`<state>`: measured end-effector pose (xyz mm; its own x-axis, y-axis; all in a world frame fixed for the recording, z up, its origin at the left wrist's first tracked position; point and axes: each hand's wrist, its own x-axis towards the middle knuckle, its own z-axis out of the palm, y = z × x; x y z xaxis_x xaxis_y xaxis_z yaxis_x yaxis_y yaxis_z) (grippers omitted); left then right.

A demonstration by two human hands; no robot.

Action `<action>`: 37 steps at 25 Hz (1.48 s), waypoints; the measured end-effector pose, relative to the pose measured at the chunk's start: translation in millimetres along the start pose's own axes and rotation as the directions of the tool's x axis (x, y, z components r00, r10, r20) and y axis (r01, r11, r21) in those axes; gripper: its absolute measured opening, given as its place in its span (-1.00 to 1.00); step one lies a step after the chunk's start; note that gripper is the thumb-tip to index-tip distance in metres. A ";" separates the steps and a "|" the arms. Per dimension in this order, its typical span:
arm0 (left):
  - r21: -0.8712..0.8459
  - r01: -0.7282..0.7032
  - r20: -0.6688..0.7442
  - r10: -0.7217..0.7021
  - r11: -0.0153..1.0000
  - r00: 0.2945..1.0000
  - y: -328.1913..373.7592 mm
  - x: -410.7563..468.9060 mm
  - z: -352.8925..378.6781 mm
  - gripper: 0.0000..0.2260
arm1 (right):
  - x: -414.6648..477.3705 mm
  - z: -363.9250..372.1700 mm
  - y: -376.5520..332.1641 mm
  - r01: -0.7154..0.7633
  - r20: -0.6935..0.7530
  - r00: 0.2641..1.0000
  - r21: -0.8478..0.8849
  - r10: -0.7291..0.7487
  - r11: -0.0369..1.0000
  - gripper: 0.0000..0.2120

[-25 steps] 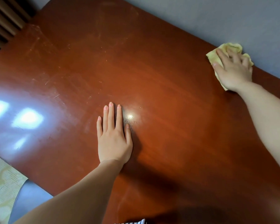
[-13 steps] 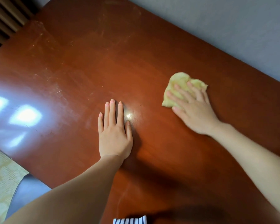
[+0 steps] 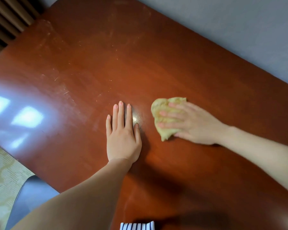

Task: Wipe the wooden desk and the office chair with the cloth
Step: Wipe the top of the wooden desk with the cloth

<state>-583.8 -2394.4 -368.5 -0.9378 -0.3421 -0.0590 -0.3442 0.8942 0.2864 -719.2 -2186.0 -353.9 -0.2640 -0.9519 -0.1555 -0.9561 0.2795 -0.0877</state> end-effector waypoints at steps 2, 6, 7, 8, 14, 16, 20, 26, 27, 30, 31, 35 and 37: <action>-0.003 -0.001 0.002 0.001 1.000 1.000 0.3 -0.3 0.0 -0.46 | 14.3 -4.1 28.8 -0.143 -0.001 0.990 0.026 0.143 0.989 -0.54; 0.002 0.004 0.013 -0.004 1.000 1.000 -0.4 -0.9 -0.1 -0.46 | 48.7 -12.2 82.9 -0.411 -0.002 0.911 0.070 0.413 0.909 -0.56; 0.000 0.004 0.015 -0.004 1.000 1.000 -0.4 -0.8 -0.2 -0.46 | 56.9 -14.8 93.5 -0.472 -0.006 0.880 0.098 0.474 0.876 -0.56; -0.003 0.003 0.016 -0.003 1.000 1.000 0.1 -0.5 0.0 -0.46 | 65.3 -17.1 101.9 -0.529 -0.012 0.845 0.133 0.535 0.838 -0.57; -0.016 0.008 0.002 -0.008 1.000 1.000 -2.2 -0.7 1.0 -0.48 | 134.6 -21.7 104.2 -0.803 -0.003 0.552 0.269 0.834 0.532 -0.56; -0.026 0.011 -0.005 -0.012 1.000 1.000 -2.9 -0.4 1.4 -0.48 | 143.2 -21.2 96.5 -0.804 0.024 0.558 0.264 0.829 0.534 -0.55; -0.039 0.005 -0.020 -0.006 0.999 1.000 -4.9 0.3 2.9 -0.49 | 145.3 -20.5 68.0 -0.689 0.048 0.718 0.184 0.694 0.701 -0.56; -0.107 -0.055 -0.133 0.041 0.993 0.990 -2.2 -4.4 1.4 -0.51 | 113.3 -12.1 -5.8 -0.453 0.027 0.891 0.101 0.452 0.886 -0.55; -0.138 -0.073 -0.153 0.052 0.988 0.987 -2.0 -4.5 0.3 -0.51 | 104.8 -9.8 -17.1 -0.428 0.033 0.904 0.093 0.427 0.899 -0.54; -0.270 -0.112 -0.165 0.069 0.956 0.984 -2.5 -10.0 -6.8 -0.55 | 77.6 -5.2 -54.4 -0.385 0.066 0.922 0.052 0.382 0.921 -0.54; -0.308 -0.125 -0.160 0.078 0.943 0.984 -2.5 -12.5 -9.9 -0.58 | 67.7 -3.5 -68.1 -0.367 0.070 0.929 0.042 0.363 0.929 -0.54; -0.272 -0.185 -0.165 0.144 0.944 0.976 -25.8 -23.8 -29.8 -0.62 | 19.7 5.9 -116.9 -0.113 0.066 0.992 0.021 0.112 0.993 -0.56; -0.148 -0.199 -0.182 0.171 0.969 0.968 -57.0 -30.0 -38.7 -0.59 | 3.0 6.6 -116.1 0.088 0.105 0.991 0.004 -0.087 0.996 -0.57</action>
<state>-534.2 -2446.3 -346.1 -0.9587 -0.2310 0.1659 -0.1402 0.8914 0.4310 -608.1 -2220.5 -350.7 -0.1645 -0.9542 -0.2499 -0.9751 0.1956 -0.1048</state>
